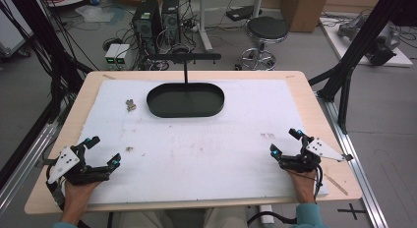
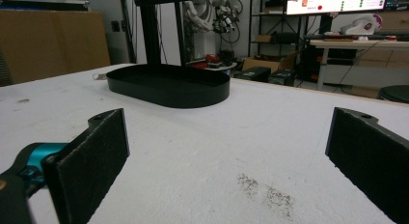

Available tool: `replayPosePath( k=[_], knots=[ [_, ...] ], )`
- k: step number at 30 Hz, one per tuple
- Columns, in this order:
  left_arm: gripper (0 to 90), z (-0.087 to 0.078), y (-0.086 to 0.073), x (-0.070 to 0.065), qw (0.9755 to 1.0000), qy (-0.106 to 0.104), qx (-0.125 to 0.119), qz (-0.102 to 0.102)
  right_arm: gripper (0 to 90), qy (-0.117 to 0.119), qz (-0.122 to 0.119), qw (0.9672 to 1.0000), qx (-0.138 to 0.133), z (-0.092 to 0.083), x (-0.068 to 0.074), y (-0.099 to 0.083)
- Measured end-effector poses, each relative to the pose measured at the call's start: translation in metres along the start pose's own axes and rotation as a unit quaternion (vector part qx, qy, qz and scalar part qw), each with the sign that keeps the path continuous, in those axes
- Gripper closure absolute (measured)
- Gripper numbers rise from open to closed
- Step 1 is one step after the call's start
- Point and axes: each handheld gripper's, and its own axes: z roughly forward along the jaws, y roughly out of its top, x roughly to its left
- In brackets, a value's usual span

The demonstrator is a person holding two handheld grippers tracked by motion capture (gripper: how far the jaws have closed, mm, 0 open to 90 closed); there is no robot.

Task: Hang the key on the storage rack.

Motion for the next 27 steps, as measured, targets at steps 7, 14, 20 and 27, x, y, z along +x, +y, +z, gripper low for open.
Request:
replayPosePath(
  k=[7,14,20,27],
  knots=[
    [1.9,0.000,0.000,0.000,1.0000,0.002,0.002,0.000,0.7,-0.002,-0.006,1.0000,-0.002,0.000,0.001,0.000],
    [1.9,0.000,0.000,0.000,1.0000,0.000,0.001,-0.001,0.7,-0.003,0.003,1.0000,-0.003,0.000,0.000,0.000],
    [1.9,0.000,0.000,0.004,0.9998,0.003,-0.003,-0.021,0.7,-0.002,-0.002,1.0000,-0.003,0.000,0.000,0.000],
    [1.9,0.002,0.018,0.017,0.9993,0.021,0.027,-0.016,0.7,-0.003,0.000,1.0000,-0.005,-0.001,0.000,0.000]
  ],
)
